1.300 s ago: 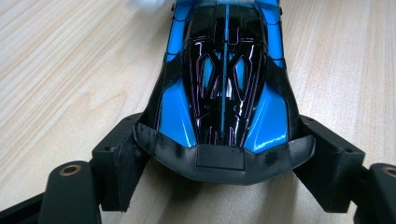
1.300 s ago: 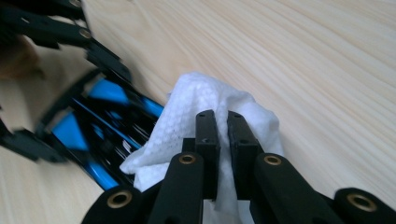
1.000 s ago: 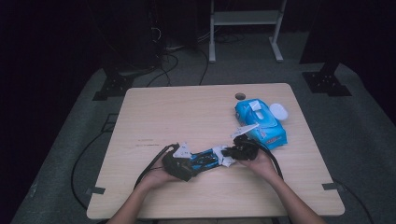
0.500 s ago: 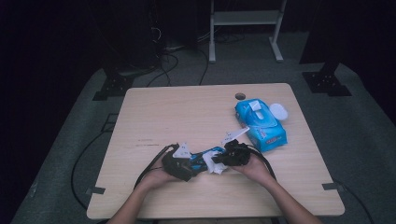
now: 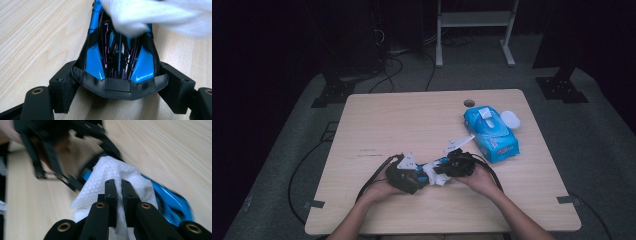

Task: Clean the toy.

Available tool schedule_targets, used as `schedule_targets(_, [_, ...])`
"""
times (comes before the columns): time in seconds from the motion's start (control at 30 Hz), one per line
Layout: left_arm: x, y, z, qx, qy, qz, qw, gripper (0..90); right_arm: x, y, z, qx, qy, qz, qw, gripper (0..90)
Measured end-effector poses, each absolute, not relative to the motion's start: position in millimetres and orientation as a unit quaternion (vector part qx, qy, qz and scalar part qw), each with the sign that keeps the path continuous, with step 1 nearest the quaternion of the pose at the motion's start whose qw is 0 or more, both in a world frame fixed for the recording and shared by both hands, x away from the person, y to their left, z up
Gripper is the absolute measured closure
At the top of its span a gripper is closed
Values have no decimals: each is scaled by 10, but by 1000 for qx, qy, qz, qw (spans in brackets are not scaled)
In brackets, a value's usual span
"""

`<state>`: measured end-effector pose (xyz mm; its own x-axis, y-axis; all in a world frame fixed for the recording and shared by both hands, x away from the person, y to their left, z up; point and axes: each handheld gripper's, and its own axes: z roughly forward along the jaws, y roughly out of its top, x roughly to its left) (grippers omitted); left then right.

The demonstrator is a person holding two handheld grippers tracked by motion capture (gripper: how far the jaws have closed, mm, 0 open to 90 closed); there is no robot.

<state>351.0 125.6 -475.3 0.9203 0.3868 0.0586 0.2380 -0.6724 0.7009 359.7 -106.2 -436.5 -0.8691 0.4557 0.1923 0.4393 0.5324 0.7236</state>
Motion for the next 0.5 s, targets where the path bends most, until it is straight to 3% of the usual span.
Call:
schedule_targets(0.23, [3511, 1247, -4756, 908, 173, 99, 368, 234, 3606, -617, -4339, 220, 890, 399, -14, 845])
schedule_targets(0.33, [3509, 1257, -4754, 908, 173, 98, 368, 233, 3629, -450, -4431, 211, 893, 394, -54, 845])
schedule_targets(0.5, [3504, 1272, -4749, 909, 172, 99, 366, 234, 3665, -449, -4453, 218, 889, 398, -60, 845])
